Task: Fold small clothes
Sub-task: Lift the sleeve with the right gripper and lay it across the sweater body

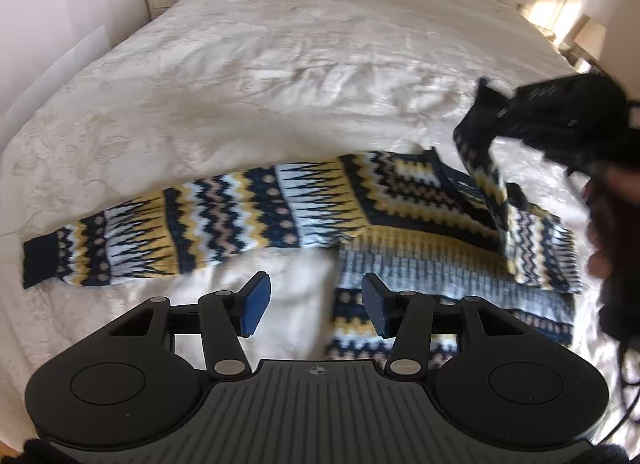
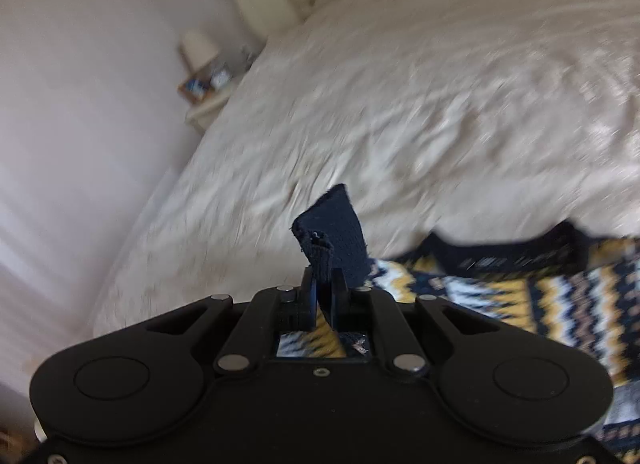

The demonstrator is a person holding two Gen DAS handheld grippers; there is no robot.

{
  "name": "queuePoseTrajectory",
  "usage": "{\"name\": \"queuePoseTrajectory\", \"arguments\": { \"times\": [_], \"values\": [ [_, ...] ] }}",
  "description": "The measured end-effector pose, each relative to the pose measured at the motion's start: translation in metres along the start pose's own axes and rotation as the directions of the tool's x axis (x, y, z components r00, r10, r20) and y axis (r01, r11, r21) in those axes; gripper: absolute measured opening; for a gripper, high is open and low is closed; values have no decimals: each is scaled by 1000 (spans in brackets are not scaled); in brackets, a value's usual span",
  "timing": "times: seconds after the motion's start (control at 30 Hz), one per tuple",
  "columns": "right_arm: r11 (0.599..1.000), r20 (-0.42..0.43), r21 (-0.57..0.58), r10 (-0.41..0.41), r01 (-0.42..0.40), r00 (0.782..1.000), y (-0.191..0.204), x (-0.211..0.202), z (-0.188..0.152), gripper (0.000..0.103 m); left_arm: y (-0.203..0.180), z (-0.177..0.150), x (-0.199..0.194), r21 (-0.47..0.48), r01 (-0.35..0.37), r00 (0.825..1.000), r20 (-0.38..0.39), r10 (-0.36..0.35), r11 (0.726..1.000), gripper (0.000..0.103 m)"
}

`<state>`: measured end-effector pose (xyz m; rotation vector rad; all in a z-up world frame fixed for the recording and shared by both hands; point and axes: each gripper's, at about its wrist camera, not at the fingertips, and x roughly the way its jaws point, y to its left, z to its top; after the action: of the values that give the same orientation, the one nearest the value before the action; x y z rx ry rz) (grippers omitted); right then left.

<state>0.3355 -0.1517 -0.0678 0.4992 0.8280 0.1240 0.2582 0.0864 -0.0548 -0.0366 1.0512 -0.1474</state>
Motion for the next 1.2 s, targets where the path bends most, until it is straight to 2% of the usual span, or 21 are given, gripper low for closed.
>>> {"name": "queuePoseTrajectory", "arguments": {
  "times": [0.2, 0.3, 0.33, 0.4, 0.57, 0.67, 0.77, 0.9, 0.93, 1.03, 1.13, 1.2],
  "values": [
    [999, -92, -42, 2, -6, 996, 30, 40, -26, 15, 16, -1, 5, 5, -29, 1000, 4, 29, 1000, 49],
    [999, -115, -39, 24, -28, 993, 36, 51, -32, 29, 22, -1, 10, -14, -22, 1000, -9, 22, 1000, 49],
    [999, -116, -33, 24, -28, 993, 38, 54, -34, 44, 24, 0, 13, -22, -19, 1000, -20, 18, 1000, 49],
    [999, -96, -18, 40, -42, 995, 36, 53, -34, 59, 27, 0, 18, -32, -12, 999, -40, 11, 999, 49],
    [999, -68, -28, -30, 28, 997, 19, 33, -34, 59, 26, 6, 31, -21, -17, 999, -41, 16, 1000, 49],
    [992, -60, -38, -121, 119, 991, -11, 15, -44, 59, 18, 12, 44, 2, -13, 999, -41, 13, 1000, 49],
    [977, -81, -20, -211, 210, 974, -46, -1, -57, 58, 7, 16, 61, 15, -5, 999, -48, 6, 1000, 49],
    [948, -115, 48, -306, 313, 945, -95, -19, -64, 47, -16, 24, 86, 45, 24, 997, -69, -21, 999, 49],
    [941, -121, 62, -324, 333, 938, -106, -21, -64, 47, -24, 25, 93, 59, 28, 997, -72, -24, 998, 49],
    [927, -130, 83, -353, 365, 926, -129, -25, -60, 47, -46, 26, 109, 108, 28, 997, -76, -20, 994, 49],
    [920, -163, 55, -376, 389, 912, -149, -17, -57, 47, -66, 26, 128, 148, 22, 996, -91, -9, 989, 49],
    [909, -186, 22, -405, 416, 895, -164, -11, -58, 46, -74, 25, 139, 164, 20, 995, -99, -3, 986, 49]
  ]
}}
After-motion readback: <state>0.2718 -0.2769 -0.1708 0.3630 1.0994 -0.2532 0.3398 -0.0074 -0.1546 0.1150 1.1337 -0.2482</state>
